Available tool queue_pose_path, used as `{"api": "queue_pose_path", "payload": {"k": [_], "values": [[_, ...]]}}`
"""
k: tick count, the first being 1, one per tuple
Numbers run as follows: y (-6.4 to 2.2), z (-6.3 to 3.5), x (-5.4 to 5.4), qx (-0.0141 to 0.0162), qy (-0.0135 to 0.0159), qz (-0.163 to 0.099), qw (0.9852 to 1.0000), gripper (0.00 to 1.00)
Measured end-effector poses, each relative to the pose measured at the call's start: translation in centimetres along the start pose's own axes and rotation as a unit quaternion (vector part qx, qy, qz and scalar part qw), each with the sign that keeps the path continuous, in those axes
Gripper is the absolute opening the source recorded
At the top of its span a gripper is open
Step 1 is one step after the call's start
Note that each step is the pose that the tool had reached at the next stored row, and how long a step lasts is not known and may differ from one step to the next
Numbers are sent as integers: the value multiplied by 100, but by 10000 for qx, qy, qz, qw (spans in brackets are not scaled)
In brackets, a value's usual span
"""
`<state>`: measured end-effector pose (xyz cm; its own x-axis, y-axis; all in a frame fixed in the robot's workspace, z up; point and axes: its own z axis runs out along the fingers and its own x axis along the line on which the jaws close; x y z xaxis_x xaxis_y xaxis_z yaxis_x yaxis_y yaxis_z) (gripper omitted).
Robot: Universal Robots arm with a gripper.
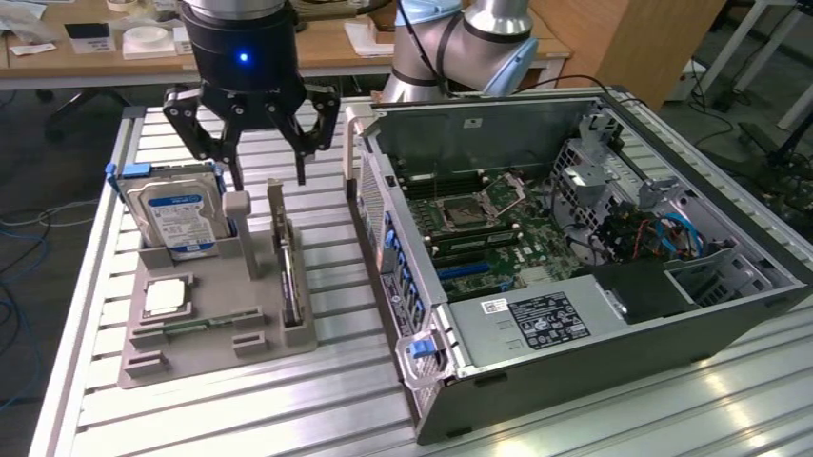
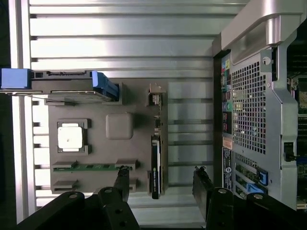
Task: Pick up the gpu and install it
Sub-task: 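Pick up the gpu and move the gpu toward the slot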
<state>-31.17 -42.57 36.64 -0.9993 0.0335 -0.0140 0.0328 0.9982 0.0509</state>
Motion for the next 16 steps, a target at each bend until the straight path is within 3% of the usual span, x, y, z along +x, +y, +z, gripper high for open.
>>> {"api": "queue_pose_path", "payload": {"k": [16], "values": [[-5,104,-2,0,0,-5,10000,65]]}}
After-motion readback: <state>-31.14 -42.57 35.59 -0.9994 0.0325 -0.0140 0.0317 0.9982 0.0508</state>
